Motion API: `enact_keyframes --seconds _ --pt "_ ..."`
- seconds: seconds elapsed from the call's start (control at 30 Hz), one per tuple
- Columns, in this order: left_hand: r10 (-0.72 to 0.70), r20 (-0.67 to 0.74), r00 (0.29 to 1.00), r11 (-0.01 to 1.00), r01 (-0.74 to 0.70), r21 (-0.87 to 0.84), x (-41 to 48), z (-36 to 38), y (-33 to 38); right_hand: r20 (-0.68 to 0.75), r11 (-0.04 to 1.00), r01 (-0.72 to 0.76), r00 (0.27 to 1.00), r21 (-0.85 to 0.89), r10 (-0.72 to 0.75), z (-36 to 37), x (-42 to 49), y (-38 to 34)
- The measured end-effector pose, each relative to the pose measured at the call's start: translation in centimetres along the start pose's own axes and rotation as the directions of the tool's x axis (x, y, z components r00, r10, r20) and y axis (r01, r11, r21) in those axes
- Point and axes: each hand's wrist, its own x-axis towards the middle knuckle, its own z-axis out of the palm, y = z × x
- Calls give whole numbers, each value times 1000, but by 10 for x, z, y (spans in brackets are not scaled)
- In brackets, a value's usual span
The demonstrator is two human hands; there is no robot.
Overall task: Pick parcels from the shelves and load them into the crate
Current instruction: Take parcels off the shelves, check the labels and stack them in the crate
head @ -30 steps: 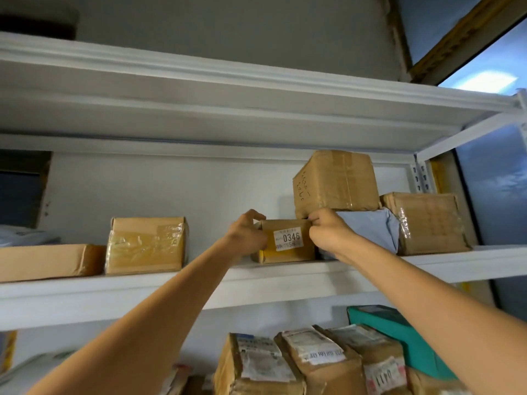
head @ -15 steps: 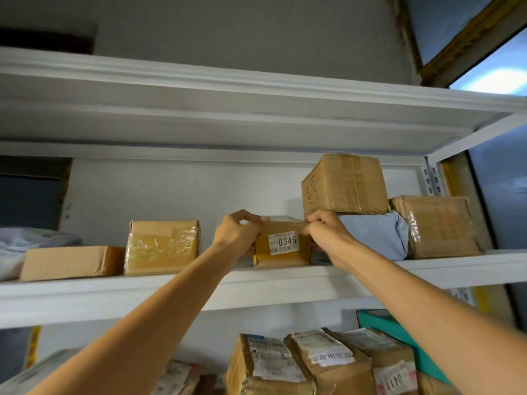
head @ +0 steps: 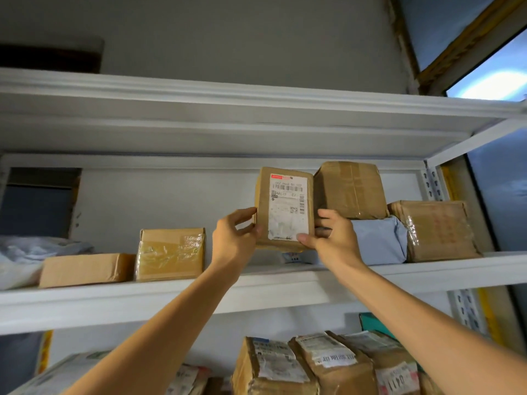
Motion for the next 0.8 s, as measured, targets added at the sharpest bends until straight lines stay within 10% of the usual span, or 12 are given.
enact_keyframes --seconds 0.3,0.8 --pt "-96 69 993 970 109 -217 -11 -7 -7 165 990 139 977 -17 -135 -3 -11 -14" --pt "107 320 941 982 -50 -180 -10 -25 -11 128 969 -26 992 247 -6 -2 3 -30"
